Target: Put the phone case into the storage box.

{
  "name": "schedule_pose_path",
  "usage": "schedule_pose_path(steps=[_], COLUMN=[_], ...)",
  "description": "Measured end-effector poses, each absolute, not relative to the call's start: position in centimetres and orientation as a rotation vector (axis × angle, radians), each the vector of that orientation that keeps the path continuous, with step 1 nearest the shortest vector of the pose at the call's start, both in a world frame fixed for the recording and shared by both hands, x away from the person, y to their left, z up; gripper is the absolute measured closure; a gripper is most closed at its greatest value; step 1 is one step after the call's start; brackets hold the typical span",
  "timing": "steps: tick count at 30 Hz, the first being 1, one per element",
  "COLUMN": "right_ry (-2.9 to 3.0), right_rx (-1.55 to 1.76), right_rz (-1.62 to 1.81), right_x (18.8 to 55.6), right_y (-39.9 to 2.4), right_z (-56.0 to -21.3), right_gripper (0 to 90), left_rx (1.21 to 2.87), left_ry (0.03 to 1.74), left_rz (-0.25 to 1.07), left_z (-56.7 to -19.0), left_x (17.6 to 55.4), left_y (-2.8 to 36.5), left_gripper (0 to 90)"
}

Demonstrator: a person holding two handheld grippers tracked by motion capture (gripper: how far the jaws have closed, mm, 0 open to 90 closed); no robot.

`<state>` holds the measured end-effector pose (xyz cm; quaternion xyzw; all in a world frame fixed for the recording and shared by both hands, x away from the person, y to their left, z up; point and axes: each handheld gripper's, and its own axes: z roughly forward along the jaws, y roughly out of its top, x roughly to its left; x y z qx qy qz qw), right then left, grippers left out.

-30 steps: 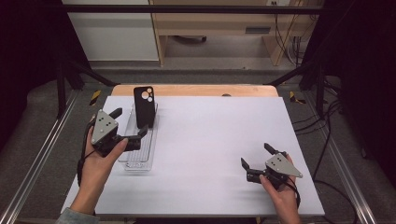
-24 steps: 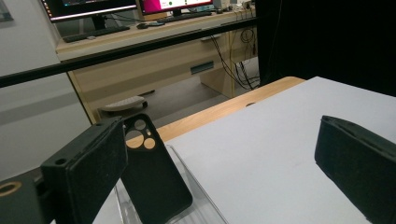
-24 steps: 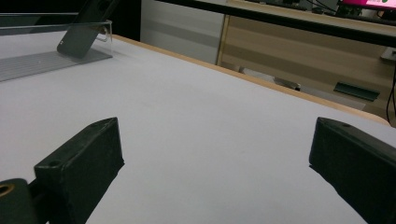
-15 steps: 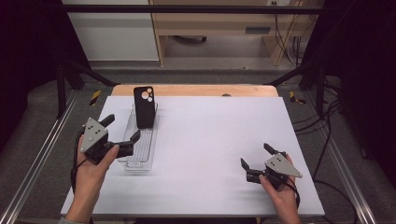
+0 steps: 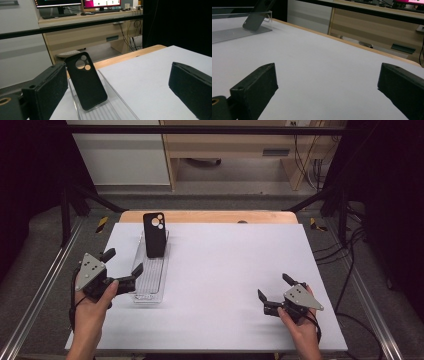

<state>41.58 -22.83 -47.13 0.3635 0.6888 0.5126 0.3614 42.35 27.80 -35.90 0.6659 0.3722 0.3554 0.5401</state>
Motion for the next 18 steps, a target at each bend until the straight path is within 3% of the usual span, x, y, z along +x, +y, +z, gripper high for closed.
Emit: schedule_pose_path(steps=[18], right_ry=[1.782], right_rx=[0.932], right_rz=[1.315], right_x=[41.6], right_y=[-22.9], right_z=[-47.2], right_gripper=[3.2], left_rx=[1.5], left_ry=[0.902], left_rz=[0.783], left_z=[-39.2], left_x=[41.0], left_y=[29.8], left_gripper=[1.6])
